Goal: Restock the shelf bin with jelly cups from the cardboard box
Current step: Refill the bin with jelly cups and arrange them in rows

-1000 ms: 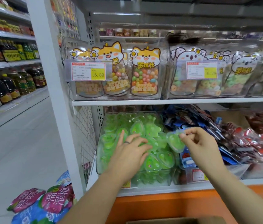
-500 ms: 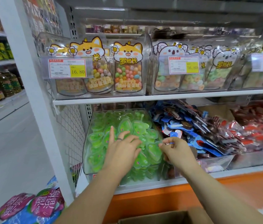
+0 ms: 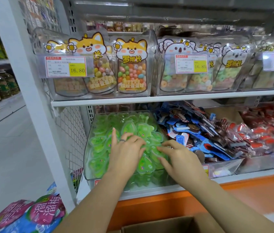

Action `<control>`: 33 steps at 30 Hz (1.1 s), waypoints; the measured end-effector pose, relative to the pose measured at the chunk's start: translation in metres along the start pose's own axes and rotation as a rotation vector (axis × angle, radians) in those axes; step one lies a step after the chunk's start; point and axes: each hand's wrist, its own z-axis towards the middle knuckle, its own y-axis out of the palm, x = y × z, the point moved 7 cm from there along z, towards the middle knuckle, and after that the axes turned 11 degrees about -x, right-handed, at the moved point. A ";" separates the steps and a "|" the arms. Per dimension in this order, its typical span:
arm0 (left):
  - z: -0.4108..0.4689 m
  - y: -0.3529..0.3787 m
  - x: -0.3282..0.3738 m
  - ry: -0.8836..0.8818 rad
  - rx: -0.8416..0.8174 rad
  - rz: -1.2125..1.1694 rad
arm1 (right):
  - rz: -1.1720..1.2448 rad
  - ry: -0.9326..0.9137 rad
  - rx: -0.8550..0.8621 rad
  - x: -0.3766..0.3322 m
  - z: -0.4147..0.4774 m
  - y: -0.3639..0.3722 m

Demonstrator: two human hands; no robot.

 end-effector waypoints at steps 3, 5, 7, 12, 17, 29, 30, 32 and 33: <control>0.000 0.001 -0.002 0.000 0.011 -0.012 | -0.004 -0.057 0.051 0.005 0.000 -0.001; 0.000 0.000 -0.003 -0.005 0.022 -0.014 | -0.022 -0.076 0.079 0.005 -0.001 -0.003; 0.001 0.001 -0.003 -0.015 0.006 0.000 | -0.037 -0.077 0.087 0.005 0.000 -0.004; 0.003 0.002 -0.002 -0.016 0.018 -0.010 | -0.021 -0.034 0.027 0.004 0.003 -0.005; 0.002 0.002 -0.002 -0.019 0.033 -0.012 | 0.189 0.061 0.063 0.002 0.034 -0.022; 0.003 0.006 -0.012 0.029 0.058 -0.034 | 0.414 0.363 -0.040 0.020 0.096 0.004; 0.002 0.005 -0.012 0.029 0.049 -0.036 | 0.447 0.361 -0.002 0.020 0.094 0.000; 0.002 0.003 -0.011 0.024 0.032 -0.044 | 0.539 0.359 0.105 0.021 0.084 -0.013; 0.001 0.002 -0.012 0.020 0.025 -0.046 | 0.610 0.358 0.152 0.023 0.077 -0.020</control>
